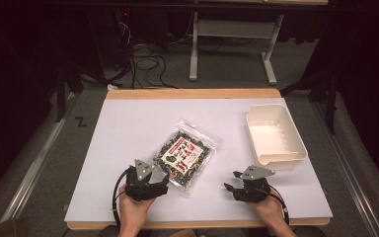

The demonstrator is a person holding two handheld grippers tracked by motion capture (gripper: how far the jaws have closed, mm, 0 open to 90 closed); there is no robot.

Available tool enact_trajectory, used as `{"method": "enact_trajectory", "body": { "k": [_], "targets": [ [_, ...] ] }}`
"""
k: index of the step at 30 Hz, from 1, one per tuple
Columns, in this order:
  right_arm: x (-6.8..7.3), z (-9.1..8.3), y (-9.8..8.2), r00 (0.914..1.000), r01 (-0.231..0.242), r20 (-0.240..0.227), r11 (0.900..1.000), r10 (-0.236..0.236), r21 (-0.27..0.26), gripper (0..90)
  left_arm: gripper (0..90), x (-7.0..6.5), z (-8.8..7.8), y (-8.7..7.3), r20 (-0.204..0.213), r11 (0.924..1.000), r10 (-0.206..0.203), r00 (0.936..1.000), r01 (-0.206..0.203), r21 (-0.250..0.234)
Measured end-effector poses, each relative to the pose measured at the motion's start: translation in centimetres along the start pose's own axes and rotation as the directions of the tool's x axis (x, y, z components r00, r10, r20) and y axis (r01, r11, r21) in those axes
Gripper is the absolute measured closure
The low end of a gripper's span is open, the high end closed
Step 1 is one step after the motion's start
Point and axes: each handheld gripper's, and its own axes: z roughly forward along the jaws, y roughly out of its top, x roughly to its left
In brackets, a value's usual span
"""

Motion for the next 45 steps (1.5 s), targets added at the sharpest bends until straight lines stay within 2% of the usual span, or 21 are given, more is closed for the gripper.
{"method": "enact_trajectory", "body": {
  "k": [4,5,6,9,15,19,20,22,25,28,29,32,35,37,40,43,45],
  "targets": [
    [0.1,0.0,0.0,0.9999,0.009,0.008,1.0,-0.009,0.005,43.1,17.3,-0.6,0.7,0.3,-0.026,0.9999,0.014,0.9996,-0.013,0.011],
    [0.2,0.0,0.0,0.9999,0.008,0.007,1.0,-0.008,0.0,43.0,16.7,-0.4,1.0,0.4,-0.045,0.9998,0.001,0.999,0.0,0.021],
    [0.2,-0.1,0.0,0.9999,0.012,0.009,1.0,-0.012,0.001,43.0,16.7,-0.4,1.0,0.4,-0.045,0.9998,0.001,0.999,0.0,0.021],
    [0.2,-0.1,0.0,0.9998,0.014,0.012,1.0,-0.014,0.001,43.0,16.8,0.6,1.4,0.4,-0.063,0.9983,-0.046,0.997,0.048,0.033],
    [0.3,-0.1,0.0,0.9998,0.02,0.006,1.0,-0.02,-0.003,42.2,17.9,1.3,1.9,0.2,-0.068,0.9948,-0.069,0.9953,0.074,0.069],
    [0.2,-0.1,0.0,0.9999,0.009,-0.007,1.0,-0.009,-0.015,40.5,18.8,1.1,2.3,0.1,-0.083,0.9946,-0.044,0.9955,0.052,0.09],
    [0.2,-0.1,0.0,1.0,0.0,-0.005,1.0,0.0,-0.017,40.2,19.0,1.0,2.3,0.0,-0.081,0.9947,-0.043,0.9958,0.05,0.089],
    [0.1,-0.3,0.1,0.9999,0.009,-0.007,1.0,-0.01,-0.023,40.0,19.7,1.0,2.3,-0.1,-0.079,0.9951,-0.046,0.9958,0.053,0.084],
    [0.0,-0.5,0.0,1.0,0.0,-0.008,0.999,0.0,-0.04,39.4,20.5,1.2,2.3,-0.1,-0.058,0.9941,-0.055,0.9968,0.06,0.09],
    [-0.3,-0.2,0.1,0.9995,-0.024,-0.019,0.999,0.023,-0.024,38.7,21.9,1.3,2.4,-0.2,-0.045,0.9942,-0.052,0.9976,0.056,0.091],
    [-0.3,-0.1,0.2,0.9993,-0.031,-0.022,0.999,0.031,-0.016,38.7,22.5,1.3,2.4,-0.2,-0.032,0.9939,-0.044,0.9985,0.047,0.1],
    [-0.3,-0.4,0.7,0.9982,-0.043,-0.042,0.999,0.043,-0.018,38.9,24.8,1.2,2.3,-0.2,-0.029,0.9949,-0.028,0.9992,0.03,0.096],
    [-0.5,-1.0,1.5,0.9987,-0.041,-0.03,0.999,0.04,-0.028,39.9,25.3,0.7,2.3,-0.1,-0.033,0.9937,0.024,0.9992,-0.02,0.11],
    [-0.8,-1.2,1.9,0.9988,-0.047,-0.014,0.999,0.047,-0.012,39.3,25.3,0.7,2.4,-0.1,-0.033,0.9928,0.036,0.9988,-0.032,0.115],
    [-1.3,-1.2,2.4,0.9989,-0.048,-0.006,0.999,0.048,0.0,38.7,25.2,0.8,2.5,0.0,-0.029,0.9916,0.037,0.9989,-0.033,0.125],
    [-1.8,-1.4,3.1,0.9987,-0.051,0.005,0.999,0.051,-0.012,38.6,25.1,0.7,2.5,0.0,-0.033,0.9915,0.041,0.9986,-0.037,0.125],
    [-2.2,-1.1,3.8,0.9977,-0.068,0.002,0.998,0.068,-0.015,39.0,24.9,0.6,2.6,0.0,-0.044,0.9904,0.046,0.998,-0.039,0.132]
  ]
}}
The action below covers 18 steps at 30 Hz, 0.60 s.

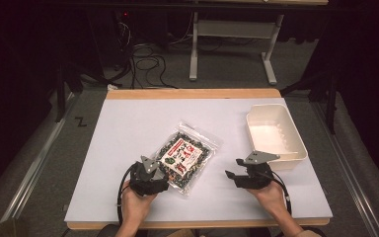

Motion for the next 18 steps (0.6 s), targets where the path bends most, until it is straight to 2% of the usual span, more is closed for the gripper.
{"method": "enact_trajectory", "body": {
  "k": [1,11,16,18],
  "targets": [
    [-0.3,0.4,0.6,0.9998,-0.02,-0.008,1.0,0.02,0.006,39.7,24.7,-0.1,0.0,0.0,-0.004,1.0,0.004,1.0,-0.004,0.003],
    [-1.3,2.6,3.8,0.999,-0.042,0.017,0.998,0.042,0.041,40.7,24.3,0.2,-0.1,-0.3,0.001,0.9999,0.004,1.0,-0.004,0.01],
    [-1.5,3.4,5.2,0.9988,-0.035,0.036,0.998,0.034,0.044,40.6,22.4,0.3,-0.1,-0.5,-0.034,0.9996,0.017,0.9993,-0.016,0.024],
    [-1.7,3.7,5.7,0.9985,-0.036,0.044,0.998,0.034,0.054,40.6,22.5,0.3,-0.1,-0.6,-0.036,0.9994,0.02,0.9991,-0.019,0.028]
  ]
}}
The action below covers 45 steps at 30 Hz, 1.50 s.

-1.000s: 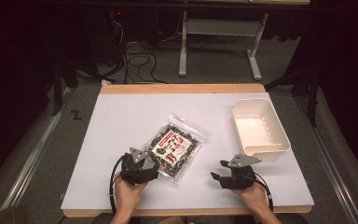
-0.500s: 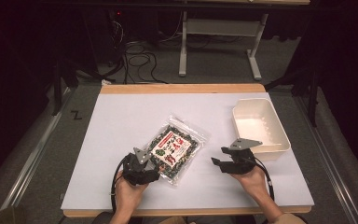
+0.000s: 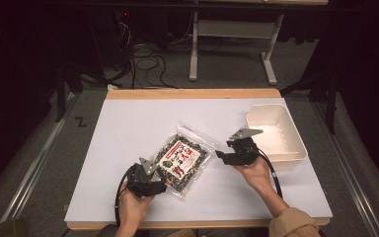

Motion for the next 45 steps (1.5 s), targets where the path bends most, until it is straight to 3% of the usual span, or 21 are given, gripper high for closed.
{"method": "enact_trajectory", "body": {
  "k": [6,10,13,19,22,33,38,42,44,45],
  "targets": [
    [-0.6,1.1,0.8,0.9994,-0.024,0.025,1.0,0.024,0.006,42.1,22.6,0.1,0.3,0.0,0.003,0.9997,-0.004,1.0,0.004,0.022],
    [-1.0,2.1,1.4,0.9977,-0.057,0.038,0.998,0.057,0.017,42.6,23.7,-0.2,0.8,0.1,0.003,0.999,0.018,0.9998,-0.018,0.041],
    [-1.1,3.2,2.1,0.9976,-0.068,0.016,0.997,0.068,0.03,47.0,24.5,-0.2,0.8,0.1,0.01,0.999,0.021,0.9997,-0.021,0.039],
    [-1.4,4.5,2.7,0.9955,-0.094,0.016,0.994,0.093,0.059,49.5,24.6,-0.2,0.8,0.1,0.013,0.9989,0.024,0.9996,-0.024,0.041],
    [-1.6,5.0,3.1,0.9913,-0.131,-0.006,0.99,0.132,0.056,51.9,24.7,-0.1,0.8,0.1,0.016,0.9989,0.023,0.9996,-0.024,0.04],
    [-1.2,6.7,3.5,0.9939,-0.102,-0.031,0.989,0.106,0.109,64.7,24.9,-0.1,0.8,0.2,0.017,0.9987,0.026,0.9995,-0.027,0.043],
    [-1.2,7.2,3.5,0.9888,-0.131,-0.057,0.985,0.138,0.115,71.9,24.9,-0.2,0.8,0.2,0.011,0.9984,0.033,0.9994,-0.033,0.045],
    [-0.9,7.0,3.4,0.9883,-0.112,-0.086,0.982,0.126,0.151,81.7,25.1,-0.3,0.8,0.1,0.008,0.9985,0.038,0.9993,-0.038,0.038],
    [-0.8,6.9,3.3,0.9883,-0.09,-0.108,0.984,0.107,0.157,86.0,25.2,-0.2,0.9,0.1,0.008,0.9985,0.036,0.9993,-0.037,0.04],
    [-0.6,6.7,3.3,0.9919,-0.065,-0.098,0.985,0.081,0.159,88.5,25.3,-0.2,0.9,0.2,0.009,0.9985,0.036,0.9993,-0.036,0.041]
  ]
}}
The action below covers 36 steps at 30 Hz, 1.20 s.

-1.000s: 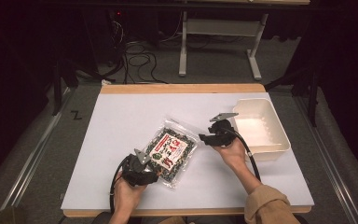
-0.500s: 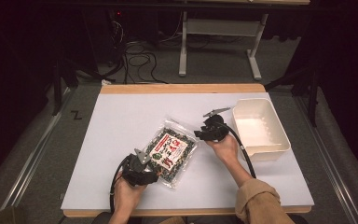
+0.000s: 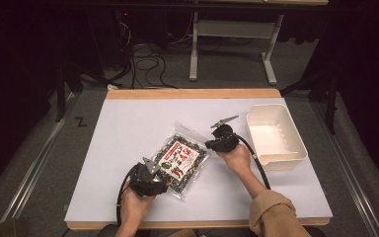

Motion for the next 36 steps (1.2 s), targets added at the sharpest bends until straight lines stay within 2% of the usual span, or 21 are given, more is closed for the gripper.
{"method": "enact_trajectory", "body": {
  "k": [6,7,9,11,13,15,17,18,20,23,25,29,31,36],
  "targets": [
    [-0.1,-0.6,-0.4,0.9997,0.018,-0.014,1.0,-0.018,-0.013,89.8,25.1,0.1,0.0,-0.1,-0.001,1.0,-0.003,1.0,0.003,-0.003],
    [0.0,-0.9,-0.4,0.9993,0.033,-0.015,0.999,-0.034,-0.026,89.8,25.1,0.2,0.0,-0.1,0.003,1.0,-0.005,1.0,0.005,0.0],
    [0.0,-1.3,-0.3,0.9993,0.033,-0.017,0.999,-0.034,-0.035,89.8,25.2,0.4,0.1,-0.2,0.024,0.9998,-0.018,0.9996,0.018,-0.005],
    [0.1,-2.5,0.4,0.9973,0.067,-0.025,0.996,-0.069,-0.053,89.9,24.5,0.6,0.0,-0.1,0.044,0.9995,-0.031,0.9985,0.032,-0.007],
    [0.2,-2.9,0.6,0.9968,0.077,-0.018,0.996,-0.078,-0.052,89.9,24.0,0.6,0.0,-0.1,0.058,0.9994,-0.033,0.9978,0.034,-0.009],
    [0.6,-3.9,1.2,0.9943,0.106,-0.002,0.993,-0.107,-0.056,89.9,23.7,0.5,-0.1,-0.1,0.073,0.9991,-0.036,0.9967,0.037,-0.022],
    [1.0,-5.2,1.7,0.9924,0.122,0.022,0.99,-0.121,-0.068,89.8,22.9,0.6,-0.4,-0.1,0.093,0.9979,-0.041,0.9949,0.045,-0.046],
    [1.0,-5.2,1.7,0.9924,0.122,0.022,0.99,-0.121,-0.068,89.8,22.9,0.7,-0.4,-0.1,0.101,0.9972,-0.042,0.994,0.048,-0.057],
    [1.1,-6.4,2.0,0.9889,0.146,0.041,0.987,-0.143,-0.071,89.8,21.8,0.8,-0.6,-0.1,0.118,0.9949,-0.056,0.9915,0.065,-0.077],
    [1.1,-7.2,2.2,0.9877,0.149,0.06,0.985,-0.144,-0.086,89.8,21.6,1.0,-0.9,-0.2,0.13,0.9908,-0.069,0.9891,0.083,-0.107],
    [0.7,-8.2,2.3,0.9872,0.144,0.083,0.985,-0.136,-0.094,89.8,21.5,1.1,-1.1,-0.1,0.125,0.9894,-0.067,0.9899,0.082,-0.12],
    [-0.1,-9.1,2.5,0.9862,0.132,0.112,0.987,-0.122,-0.092,89.8,21.0,1.1,-0.8,-0.1,0.138,0.9921,-0.062,0.9885,0.076,-0.099],
    [-0.3,-10.3,2.9,0.9836,0.136,0.133,0.985,-0.121,-0.107,89.8,20.4,0.8,-0.7,-0.1,0.141,0.9935,-0.052,0.9886,0.066,-0.093],
    [-0.1,-11.7,3.2,0.9805,0.155,0.143,0.979,-0.135,-0.136,89.8,20.4,0.7,-0.7,-0.1,0.145,0.9946,-0.045,0.9885,0.058,-0.086]
  ]
}}
